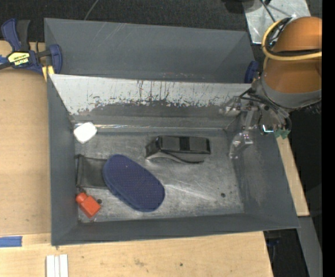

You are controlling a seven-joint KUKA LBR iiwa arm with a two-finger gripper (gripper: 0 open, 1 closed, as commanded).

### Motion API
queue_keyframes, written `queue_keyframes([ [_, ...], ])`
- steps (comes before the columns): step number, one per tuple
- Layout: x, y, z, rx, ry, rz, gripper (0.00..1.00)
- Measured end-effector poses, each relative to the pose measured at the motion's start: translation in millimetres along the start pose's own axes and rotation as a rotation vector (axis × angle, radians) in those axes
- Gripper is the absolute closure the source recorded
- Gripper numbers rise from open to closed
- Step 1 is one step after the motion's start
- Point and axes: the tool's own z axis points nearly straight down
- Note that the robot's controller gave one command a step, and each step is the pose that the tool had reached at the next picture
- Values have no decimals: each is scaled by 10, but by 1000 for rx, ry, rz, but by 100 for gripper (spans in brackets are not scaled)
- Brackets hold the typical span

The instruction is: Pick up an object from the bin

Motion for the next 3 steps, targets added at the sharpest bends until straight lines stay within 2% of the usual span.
queue_keyframes([
  [1, -337, 192, 1075, 3, -12, -165, 0],
  [2, -323, 1040, 1338, 9, -6, -240, 0],
  [3, -344, 1030, 1318, 5, -16, -234, 100],
])
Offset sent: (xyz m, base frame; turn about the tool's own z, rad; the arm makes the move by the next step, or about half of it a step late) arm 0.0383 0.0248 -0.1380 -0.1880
